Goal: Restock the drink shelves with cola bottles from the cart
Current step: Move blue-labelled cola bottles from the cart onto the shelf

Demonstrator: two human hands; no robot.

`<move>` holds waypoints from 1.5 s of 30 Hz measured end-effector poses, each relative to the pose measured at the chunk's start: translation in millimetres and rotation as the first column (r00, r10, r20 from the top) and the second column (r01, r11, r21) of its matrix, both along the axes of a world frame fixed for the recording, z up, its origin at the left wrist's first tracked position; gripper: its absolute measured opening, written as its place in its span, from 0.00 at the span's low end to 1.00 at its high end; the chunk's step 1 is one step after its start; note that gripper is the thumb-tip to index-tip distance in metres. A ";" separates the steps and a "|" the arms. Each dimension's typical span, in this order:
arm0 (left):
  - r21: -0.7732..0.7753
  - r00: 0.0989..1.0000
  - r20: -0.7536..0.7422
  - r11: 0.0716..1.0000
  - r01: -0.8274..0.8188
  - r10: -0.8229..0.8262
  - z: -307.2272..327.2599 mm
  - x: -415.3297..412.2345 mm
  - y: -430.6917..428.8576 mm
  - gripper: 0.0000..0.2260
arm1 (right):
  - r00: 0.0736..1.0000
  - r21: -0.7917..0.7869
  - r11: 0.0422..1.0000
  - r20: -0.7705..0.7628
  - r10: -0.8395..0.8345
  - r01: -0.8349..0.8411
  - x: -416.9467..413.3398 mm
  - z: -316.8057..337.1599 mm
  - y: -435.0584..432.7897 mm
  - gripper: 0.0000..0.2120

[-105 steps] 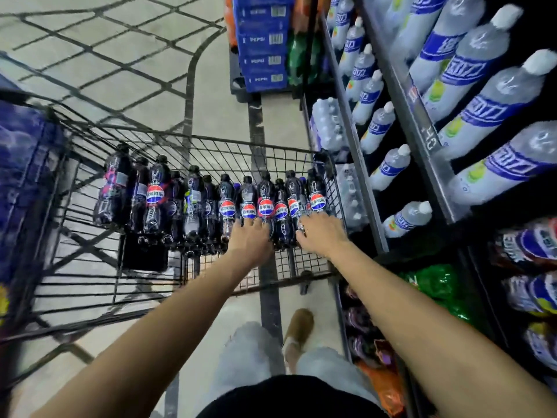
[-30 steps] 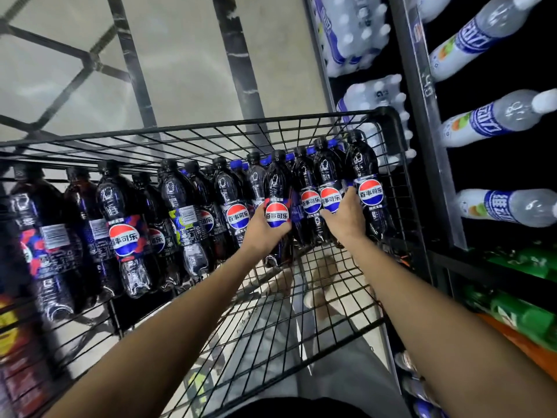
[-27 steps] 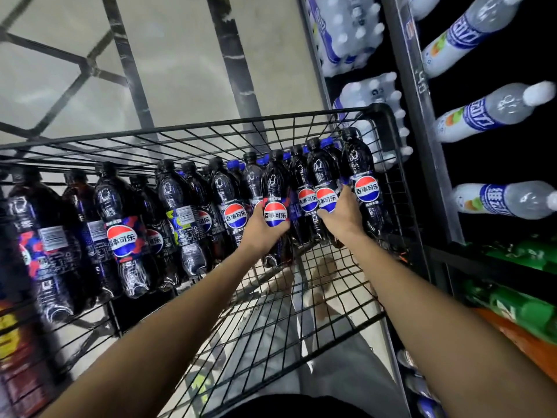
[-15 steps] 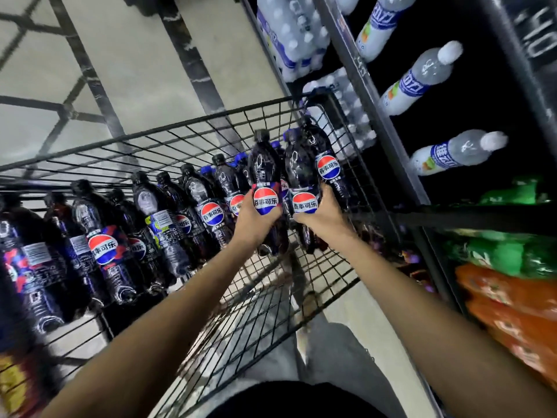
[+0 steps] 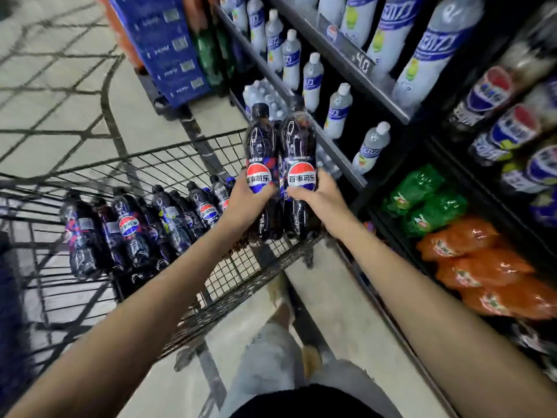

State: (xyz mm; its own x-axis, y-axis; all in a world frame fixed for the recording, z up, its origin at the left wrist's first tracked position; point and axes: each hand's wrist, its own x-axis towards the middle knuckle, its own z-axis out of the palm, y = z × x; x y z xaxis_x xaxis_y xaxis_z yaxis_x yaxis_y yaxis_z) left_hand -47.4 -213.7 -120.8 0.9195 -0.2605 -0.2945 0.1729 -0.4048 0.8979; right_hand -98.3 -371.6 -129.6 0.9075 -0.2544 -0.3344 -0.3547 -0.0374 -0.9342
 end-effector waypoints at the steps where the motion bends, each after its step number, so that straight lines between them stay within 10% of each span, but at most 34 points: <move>1: 0.003 1.000 0.013 1.000 0.010 -0.010 9.7 -12.2 -1.4 0.13 | 1.000 -0.004 1.000 0.027 -0.006 0.006 -13.8 9.9 -1.8 0.15; 23: -0.132 0.951 -0.028 0.944 0.301 -0.307 88.5 -318.5 7.8 0.22 | 0.979 -0.106 0.978 0.114 -0.168 0.180 -352.8 98.8 17.8 0.30; 45: -0.221 0.681 0.014 0.662 0.716 -0.732 135.7 -646.8 -153.7 0.19 | 0.723 -0.129 0.713 0.173 -0.668 0.689 -749.2 151.5 -81.3 0.13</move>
State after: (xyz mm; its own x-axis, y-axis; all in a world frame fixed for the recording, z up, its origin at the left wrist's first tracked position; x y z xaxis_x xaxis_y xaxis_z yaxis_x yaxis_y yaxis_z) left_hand -694.3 -367.4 15.0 0.3947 -0.8929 -0.2167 -0.0353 -0.2504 0.9675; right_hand -847.6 -452.9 21.9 0.4934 -0.8590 -0.1365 -0.2479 0.0115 -0.9687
